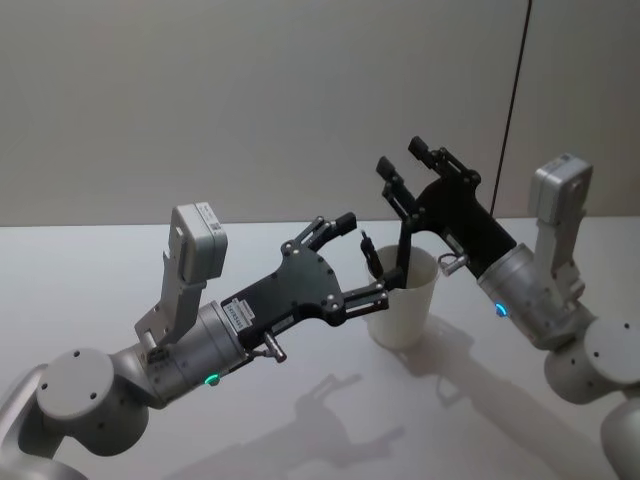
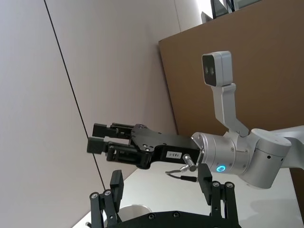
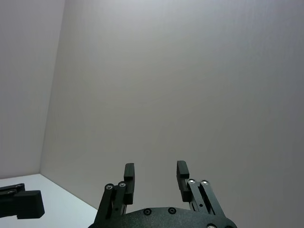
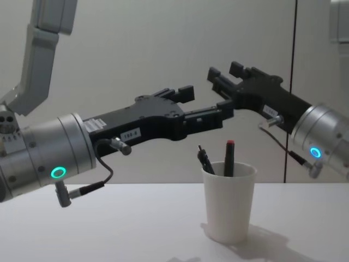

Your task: Place the pen into the pen holder.

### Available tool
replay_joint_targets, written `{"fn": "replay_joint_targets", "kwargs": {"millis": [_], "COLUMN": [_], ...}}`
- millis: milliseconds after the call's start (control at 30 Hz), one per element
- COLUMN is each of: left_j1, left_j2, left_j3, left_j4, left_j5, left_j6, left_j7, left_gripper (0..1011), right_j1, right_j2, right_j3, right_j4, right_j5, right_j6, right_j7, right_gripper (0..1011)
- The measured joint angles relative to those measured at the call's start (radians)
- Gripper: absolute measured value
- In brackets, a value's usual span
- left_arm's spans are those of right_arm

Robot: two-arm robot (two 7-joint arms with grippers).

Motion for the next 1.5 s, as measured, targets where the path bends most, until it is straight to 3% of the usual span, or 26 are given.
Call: {"fn": "replay_joint_targets", "kwargs": {"millis": [400, 567, 867, 1067, 1433, 1500], "left_j1": [0.000, 0.000, 0.000, 0.000, 0.000, 0.000], "left_j2": [0.000, 0.000, 0.000, 0.000, 0.000, 0.000], "left_j3": [0.000, 0.000, 0.000, 0.000, 0.000, 0.000], "left_j4": [0.000, 0.000, 0.000, 0.000, 0.000, 0.000], "left_j5": [0.000, 0.000, 0.000, 0.000, 0.000, 0.000], "left_j6": [0.000, 0.000, 0.000, 0.000, 0.000, 0.000], "left_j7": [0.000, 0.000, 0.000, 0.000, 0.000, 0.000], "left_gripper": [1000, 1000, 1000, 1000, 1000, 1000], "right_j1": [0.026, 0.029, 0.017, -0.019, -0.123, -0.157], "right_j2": [-0.013, -0.015, -0.011, 0.004, 0.046, 0.061], "right_j3": [-0.004, -0.004, -0.003, 0.000, 0.009, 0.012], "right_j4": [0.056, 0.063, 0.036, -0.033, -0.212, -0.265], "right_j5": [0.011, 0.014, 0.017, 0.016, -0.006, -0.019], "right_j6": [-0.018, -0.021, -0.020, -0.008, 0.029, 0.041], "right_j7": [0.021, 0.023, 0.013, -0.018, -0.128, -0.172], "right_gripper": [892, 999, 1001, 1001, 1001, 1001]}}
